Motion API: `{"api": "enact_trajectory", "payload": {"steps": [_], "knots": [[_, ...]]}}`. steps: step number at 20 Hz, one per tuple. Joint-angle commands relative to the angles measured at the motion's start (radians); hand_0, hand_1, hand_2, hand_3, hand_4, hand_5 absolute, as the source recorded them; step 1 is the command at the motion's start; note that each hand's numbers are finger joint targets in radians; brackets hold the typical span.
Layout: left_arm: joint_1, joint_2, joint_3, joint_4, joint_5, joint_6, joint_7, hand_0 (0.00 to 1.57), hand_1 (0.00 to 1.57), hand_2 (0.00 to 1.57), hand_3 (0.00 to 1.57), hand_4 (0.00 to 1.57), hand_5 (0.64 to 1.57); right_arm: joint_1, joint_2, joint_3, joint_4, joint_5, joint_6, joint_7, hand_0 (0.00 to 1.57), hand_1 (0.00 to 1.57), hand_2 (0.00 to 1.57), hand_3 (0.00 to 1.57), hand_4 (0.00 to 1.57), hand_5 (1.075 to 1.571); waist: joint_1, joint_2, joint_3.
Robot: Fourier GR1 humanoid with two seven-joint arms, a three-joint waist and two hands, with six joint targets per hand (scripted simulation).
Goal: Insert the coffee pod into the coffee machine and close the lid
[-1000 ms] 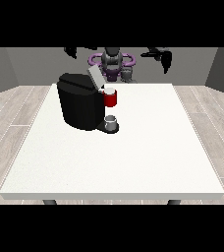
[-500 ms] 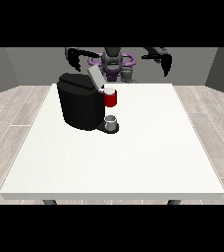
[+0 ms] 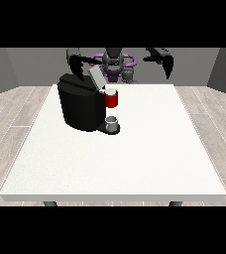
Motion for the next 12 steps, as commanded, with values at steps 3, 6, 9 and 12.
{"api": "enact_trajectory", "payload": {"steps": [3,6,9,12], "knots": [[0.032,-0.014,-0.026,-0.045,0.006,0.044,0.019,0.00,0.00,0.00,0.00,0.00,1.571,-0.052,0.049,0.049,0.041,0.052,-0.034,0.022,0.00,0.00,0.00,0.00,0.00,1.571,-0.005,0.004,0.0003],[0.044,0.012,-0.025,-0.054,0.014,0.040,-0.019,0.00,0.00,0.00,0.00,0.00,1.571,-0.078,0.012,0.010,0.091,0.050,-0.011,-0.048,0.00,0.00,0.00,0.00,0.00,1.571,-0.007,0.046,0.0003],[0.017,0.033,-0.016,-0.057,0.032,0.044,0.034,0.00,0.00,0.00,0.00,0.00,1.571,-0.142,0.015,0.002,0.086,0.029,-0.011,0.042,0.00,0.00,0.00,0.00,0.00,1.571,-0.011,0.022,0.0002],[0.018,0.064,0.011,-0.020,0.055,0.017,-0.030,0.00,0.00,0.00,0.00,0.00,1.571,-0.140,-0.004,-0.004,0.115,0.035,0.019,-0.021,0.00,0.00,0.00,0.00,0.00,1.571,-0.016,0.070,0.0002]]}}
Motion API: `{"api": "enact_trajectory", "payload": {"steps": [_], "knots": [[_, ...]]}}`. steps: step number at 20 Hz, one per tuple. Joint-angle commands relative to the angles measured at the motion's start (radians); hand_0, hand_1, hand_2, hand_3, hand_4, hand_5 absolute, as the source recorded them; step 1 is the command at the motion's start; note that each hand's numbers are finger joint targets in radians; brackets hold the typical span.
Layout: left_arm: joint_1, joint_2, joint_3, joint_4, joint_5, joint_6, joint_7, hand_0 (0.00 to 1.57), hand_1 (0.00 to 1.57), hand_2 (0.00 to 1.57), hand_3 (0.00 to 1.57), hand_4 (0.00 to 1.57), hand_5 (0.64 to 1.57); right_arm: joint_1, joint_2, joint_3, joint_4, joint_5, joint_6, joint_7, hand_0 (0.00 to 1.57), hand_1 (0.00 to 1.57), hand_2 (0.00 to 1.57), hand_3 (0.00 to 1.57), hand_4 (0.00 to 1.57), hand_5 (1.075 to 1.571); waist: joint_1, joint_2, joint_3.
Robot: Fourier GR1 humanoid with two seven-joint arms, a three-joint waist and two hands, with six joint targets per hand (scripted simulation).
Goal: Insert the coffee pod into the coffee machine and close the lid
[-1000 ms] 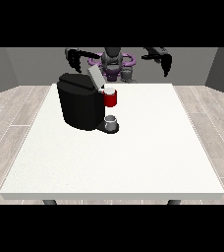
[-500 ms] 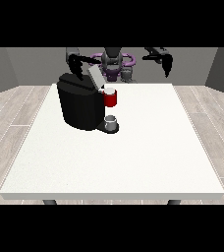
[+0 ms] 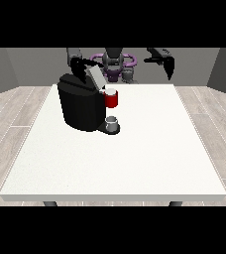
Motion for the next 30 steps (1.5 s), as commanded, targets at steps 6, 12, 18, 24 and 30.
{"api": "enact_trajectory", "payload": {"steps": [6,12,18,24,30], "knots": [[-0.007,0.029,-0.016,-0.023,0.018,0.003,0.039,0.00,0.00,0.00,0.00,0.00,1.571,-0.068,0.006,-0.002,0.087,0.016,0.012,-0.006,0.00,0.00,0.00,0.00,0.00,1.571,0.017,0.016,0.0041],[0.017,0.035,0.012,0.072,0.020,0.021,-0.040,0.00,0.00,0.00,0.00,0.13,1.571,-0.083,0.054,0.052,0.045,0.050,-0.011,0.051,0.00,0.00,0.00,0.00,0.08,1.571,-0.017,-0.002,0.0038],[-0.006,0.051,-0.001,0.034,0.032,0.024,0.024,0.00,0.00,0.00,0.00,0.16,1.571,-0.115,0.061,0.072,0.083,0.088,-0.003,0.006,0.00,0.00,0.00,0.00,0.00,1.571,0.012,-0.001,0.0040],[0.002,0.020,-0.028,0.049,0.038,0.014,-0.046,0.00,0.00,0.00,0.00,0.00,1.571,-0.221,0.059,0.081,0.101,0.140,-0.036,0.020,0.00,0.00,0.00,0.00,0.12,1.571,0.035,0.028,0.0038],[-0.013,0.027,-0.032,0.080,-0.011,0.052,-0.153,0.00,0.00,0.00,0.00,0.20,1.571,-0.269,0.089,0.077,0.090,0.130,-0.026,0.044,0.00,0.00,0.00,0.00,0.12,1.571,-0.005,0.038,0.0036]]}}
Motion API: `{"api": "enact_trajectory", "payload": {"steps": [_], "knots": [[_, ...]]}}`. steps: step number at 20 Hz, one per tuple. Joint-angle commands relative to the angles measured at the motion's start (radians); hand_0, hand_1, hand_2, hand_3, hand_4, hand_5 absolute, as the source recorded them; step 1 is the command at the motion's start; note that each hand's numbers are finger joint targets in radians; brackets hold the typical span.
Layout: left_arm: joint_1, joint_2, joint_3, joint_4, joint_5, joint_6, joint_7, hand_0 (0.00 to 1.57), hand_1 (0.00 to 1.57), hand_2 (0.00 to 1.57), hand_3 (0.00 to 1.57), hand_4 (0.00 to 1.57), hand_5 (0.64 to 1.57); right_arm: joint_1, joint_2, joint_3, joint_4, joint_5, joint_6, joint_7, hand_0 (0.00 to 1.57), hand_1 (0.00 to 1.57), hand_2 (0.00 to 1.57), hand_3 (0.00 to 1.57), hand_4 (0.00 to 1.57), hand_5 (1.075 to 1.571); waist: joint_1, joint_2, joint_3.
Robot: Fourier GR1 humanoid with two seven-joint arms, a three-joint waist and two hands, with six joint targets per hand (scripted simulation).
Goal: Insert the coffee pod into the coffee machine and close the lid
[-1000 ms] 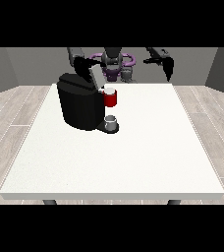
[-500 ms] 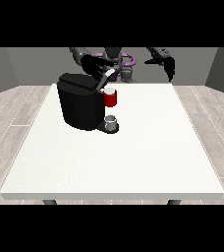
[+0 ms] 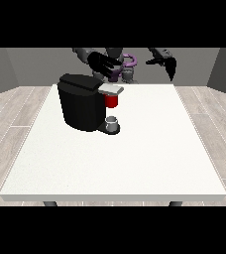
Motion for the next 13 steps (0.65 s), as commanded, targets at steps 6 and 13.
{"api": "enact_trajectory", "payload": {"steps": [6,13], "knots": [[0.059,-0.041,-0.028,-0.012,0.008,0.013,-0.021,0.00,0.00,0.00,0.00,0.19,1.571,0.128,0.096,0.066,-0.063,-0.034,0.063,-0.084,0.00,0.00,0.00,0.00,0.26,1.571,-0.054,-0.111,0.0001],[0.100,-0.032,0.011,0.036,0.016,0.040,-0.029,0.00,0.00,0.00,0.00,0.19,1.571,0.437,0.098,0.183,-0.167,-0.189,0.004,-0.161,0.00,0.00,0.00,0.00,0.16,1.571,-0.133,-0.191,0.0002]]}}
